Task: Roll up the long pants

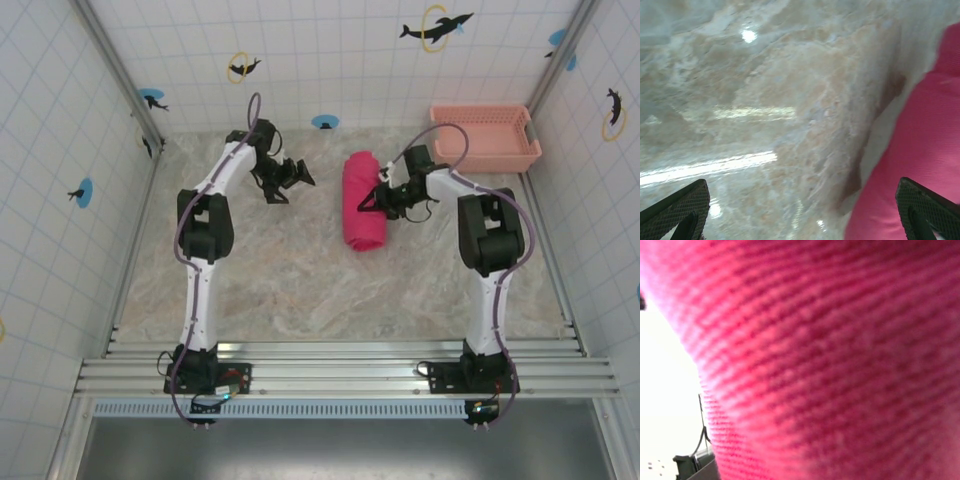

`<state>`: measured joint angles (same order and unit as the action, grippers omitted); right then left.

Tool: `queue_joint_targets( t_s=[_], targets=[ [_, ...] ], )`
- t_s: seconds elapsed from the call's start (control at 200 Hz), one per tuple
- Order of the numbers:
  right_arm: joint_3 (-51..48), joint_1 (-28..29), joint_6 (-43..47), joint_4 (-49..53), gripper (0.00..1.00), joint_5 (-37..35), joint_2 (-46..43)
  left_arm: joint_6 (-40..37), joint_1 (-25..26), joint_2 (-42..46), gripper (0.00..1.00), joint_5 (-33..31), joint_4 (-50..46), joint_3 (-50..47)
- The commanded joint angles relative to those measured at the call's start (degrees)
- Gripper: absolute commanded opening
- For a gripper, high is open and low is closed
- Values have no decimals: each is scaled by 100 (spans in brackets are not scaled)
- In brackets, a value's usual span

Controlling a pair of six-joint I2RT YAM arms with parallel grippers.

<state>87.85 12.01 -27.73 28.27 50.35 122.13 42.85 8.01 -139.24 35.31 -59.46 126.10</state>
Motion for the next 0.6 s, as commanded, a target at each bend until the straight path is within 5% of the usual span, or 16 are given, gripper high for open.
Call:
queue_joint_targets(
  t_s=[0.0, 0.255, 0.596],
  targets=[
    [698, -250, -271, -831, 0, 240, -712, -520, 66, 307, 98, -188, -577, -136],
    [1204, -893, -1531, -2528, 0, -383, -858, -704, 70, 934, 97, -158, -262, -1188],
    [1100, -1945, -3068, -4917, 0, -2631, -677, -1269, 69, 1750, 97, -401, -570, -2344]
  ],
)
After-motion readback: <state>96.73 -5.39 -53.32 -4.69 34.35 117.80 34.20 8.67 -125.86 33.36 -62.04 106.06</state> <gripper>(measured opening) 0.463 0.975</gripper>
